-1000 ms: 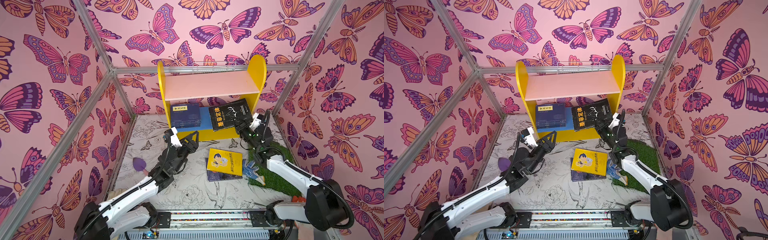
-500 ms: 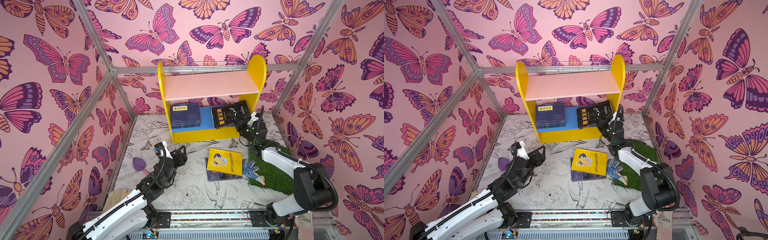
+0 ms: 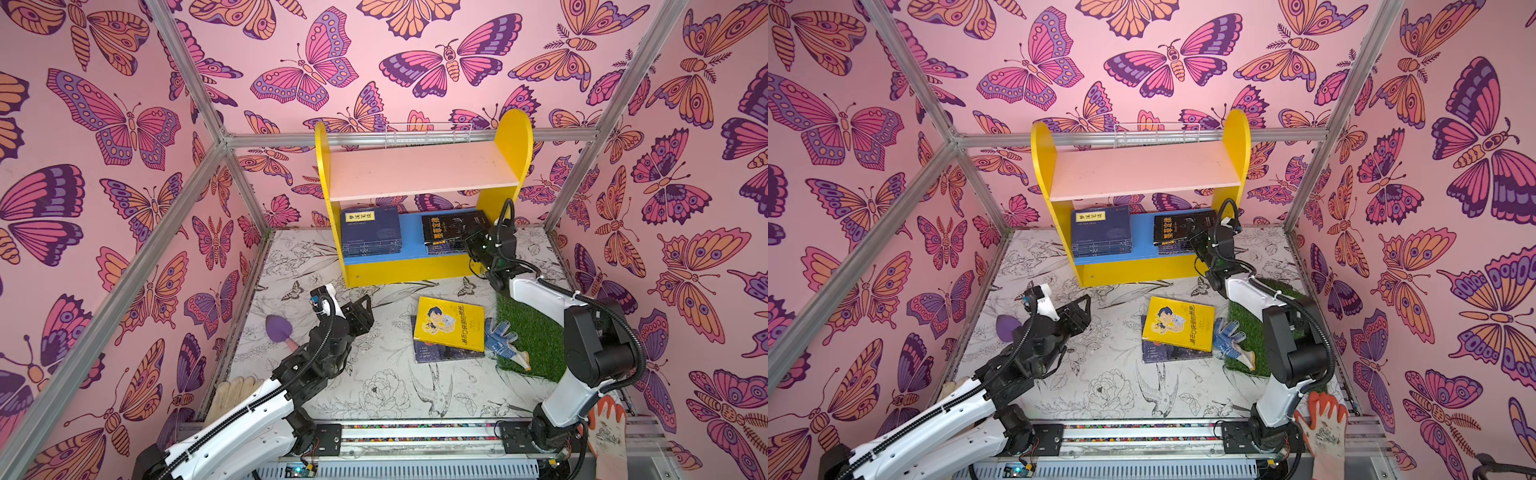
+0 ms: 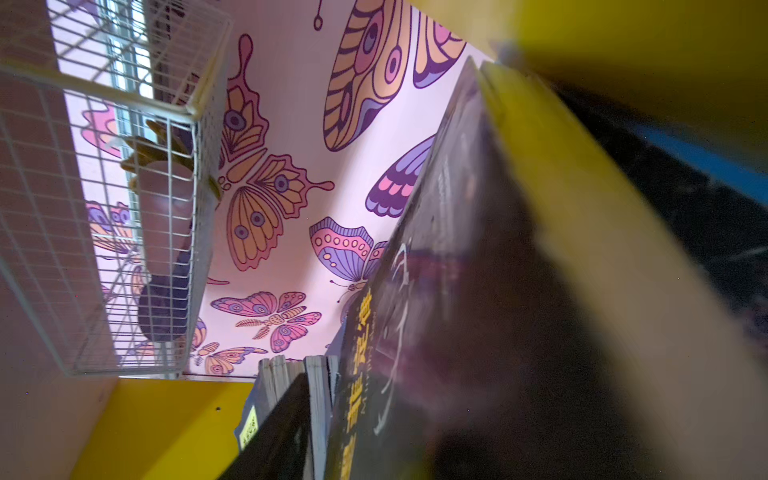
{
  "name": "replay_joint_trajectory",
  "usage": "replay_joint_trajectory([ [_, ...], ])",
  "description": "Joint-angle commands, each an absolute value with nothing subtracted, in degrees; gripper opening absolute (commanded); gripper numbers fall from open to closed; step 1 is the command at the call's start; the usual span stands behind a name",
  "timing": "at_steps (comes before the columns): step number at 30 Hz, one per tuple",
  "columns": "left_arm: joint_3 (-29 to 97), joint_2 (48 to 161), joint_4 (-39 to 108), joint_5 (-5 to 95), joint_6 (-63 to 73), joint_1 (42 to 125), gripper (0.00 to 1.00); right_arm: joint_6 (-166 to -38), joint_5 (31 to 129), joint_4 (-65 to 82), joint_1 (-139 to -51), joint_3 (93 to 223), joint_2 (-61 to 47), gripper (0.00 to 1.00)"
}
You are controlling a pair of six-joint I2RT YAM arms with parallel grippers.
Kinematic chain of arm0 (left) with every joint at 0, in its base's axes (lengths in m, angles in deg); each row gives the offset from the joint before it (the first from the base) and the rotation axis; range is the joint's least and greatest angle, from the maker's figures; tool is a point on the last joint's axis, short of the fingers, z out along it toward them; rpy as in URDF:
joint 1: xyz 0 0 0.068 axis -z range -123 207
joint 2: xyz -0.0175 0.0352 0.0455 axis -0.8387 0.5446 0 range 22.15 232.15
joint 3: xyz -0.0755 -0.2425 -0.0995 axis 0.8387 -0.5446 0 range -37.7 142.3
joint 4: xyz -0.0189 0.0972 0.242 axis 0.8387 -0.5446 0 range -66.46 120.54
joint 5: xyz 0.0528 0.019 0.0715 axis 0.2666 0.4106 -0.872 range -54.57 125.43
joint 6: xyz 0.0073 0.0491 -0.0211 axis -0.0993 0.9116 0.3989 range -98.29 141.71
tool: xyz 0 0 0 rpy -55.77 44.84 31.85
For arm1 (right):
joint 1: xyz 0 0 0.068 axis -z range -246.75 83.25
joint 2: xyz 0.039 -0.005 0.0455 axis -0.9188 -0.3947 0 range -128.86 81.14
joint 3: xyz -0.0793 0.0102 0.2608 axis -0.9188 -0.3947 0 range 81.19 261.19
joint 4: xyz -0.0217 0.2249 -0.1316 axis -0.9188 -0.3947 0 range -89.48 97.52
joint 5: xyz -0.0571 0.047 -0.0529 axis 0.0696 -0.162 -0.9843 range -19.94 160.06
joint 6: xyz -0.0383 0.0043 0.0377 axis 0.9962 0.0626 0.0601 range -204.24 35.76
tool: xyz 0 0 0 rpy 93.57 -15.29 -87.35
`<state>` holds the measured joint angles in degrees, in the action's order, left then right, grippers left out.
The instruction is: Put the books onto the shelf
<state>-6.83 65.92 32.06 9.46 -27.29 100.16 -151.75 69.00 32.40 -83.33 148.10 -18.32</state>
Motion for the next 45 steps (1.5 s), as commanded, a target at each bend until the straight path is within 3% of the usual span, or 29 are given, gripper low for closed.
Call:
replay_joint_trajectory([
  [1, -5.8, 64.9, 31.1, 8.6, -26.3, 100.1, 0.63, -151.4, 64.2, 21.9, -83.0, 152.4, -16.4, 0.58],
  [7, -5.5, 65.0, 31.1, 8.9, -26.5, 100.1, 0.63, -150.6, 60.5, 8.3, -82.9, 155.2, -15.7, 0.63],
  [24, -6.0, 66.6, 31.5, 10.1, -27.8, 100.1, 0.63, -144.3, 66.9, 4.6, -82.8, 143.7, -3.3, 0.60],
  [26, -6.0, 67.1, 32.0, 10.2, -27.9, 100.1, 0.63, -144.0, 68.4, 4.3, -82.8, 142.8, -2.8, 0.54],
  [30, -5.7, 68.2, 32.6, 10.6, -27.9, 100.1, 0.63, -145.2, 73.6, 5.7, -82.8, 142.7, -4.5, 0.25],
  [33, -5.6, 68.5, 32.8, 11.0, -28.0, 100.1, 0.64, -146.1, 75.4, 6.0, -83.4, 143.8, -6.5, 0.09],
  [45, -6.9, 66.9, 32.3, 9.9, -28.4, 100.1, 0.64, -147.6, 76.3, 8.0, -84.9, 147.5, -13.6, 0.05],
])
